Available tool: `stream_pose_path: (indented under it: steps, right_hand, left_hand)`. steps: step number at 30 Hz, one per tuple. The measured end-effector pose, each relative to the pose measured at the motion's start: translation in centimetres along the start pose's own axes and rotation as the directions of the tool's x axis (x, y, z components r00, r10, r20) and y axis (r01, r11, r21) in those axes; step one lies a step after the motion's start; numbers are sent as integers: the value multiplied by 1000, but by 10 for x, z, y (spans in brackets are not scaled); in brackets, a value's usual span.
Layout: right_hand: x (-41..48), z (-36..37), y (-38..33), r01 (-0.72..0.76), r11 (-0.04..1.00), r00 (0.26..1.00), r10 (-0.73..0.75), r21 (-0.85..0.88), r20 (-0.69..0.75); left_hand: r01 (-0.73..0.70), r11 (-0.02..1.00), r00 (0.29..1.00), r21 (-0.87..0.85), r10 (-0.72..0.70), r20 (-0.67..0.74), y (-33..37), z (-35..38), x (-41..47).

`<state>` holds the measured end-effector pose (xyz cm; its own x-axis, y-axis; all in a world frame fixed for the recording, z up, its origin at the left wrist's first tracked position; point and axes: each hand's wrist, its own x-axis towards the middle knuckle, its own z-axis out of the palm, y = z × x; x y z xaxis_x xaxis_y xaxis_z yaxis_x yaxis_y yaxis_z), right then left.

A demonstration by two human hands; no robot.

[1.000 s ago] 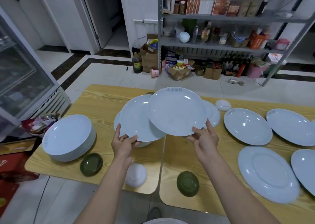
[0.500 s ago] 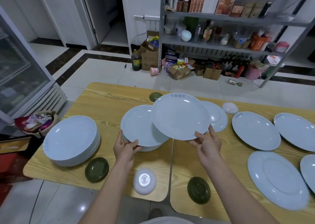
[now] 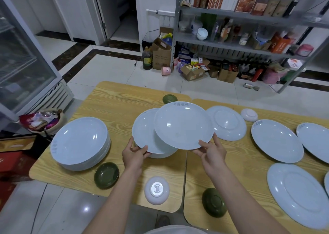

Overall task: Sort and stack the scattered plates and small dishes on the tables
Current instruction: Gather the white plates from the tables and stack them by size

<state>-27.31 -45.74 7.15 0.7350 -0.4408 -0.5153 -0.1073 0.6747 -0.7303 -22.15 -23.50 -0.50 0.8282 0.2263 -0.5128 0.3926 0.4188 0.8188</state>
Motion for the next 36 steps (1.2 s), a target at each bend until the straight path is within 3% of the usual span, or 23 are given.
stream_pose_path:
  steps: [8,18,22,36]
  right_hand:
    - [5,16,19,-80,995,997,80,-61,-9]
    - [20,29,38,-118,979,993,117,-169,-17]
    - [25,33,43,-119,976,993,118,-183,-14]
    - [47,41,58,16,875,993,-70,-484,-94]
  left_hand:
    - [-25,997,1000,76,24,7,-3,-3,12]
    - [5,999,992,43,-11,127,-2,-12,16]
    - [30,999,993,39,-34,110,-3,-13,20]
    - [37,998,995,46,-41,89,-5,-11,21]
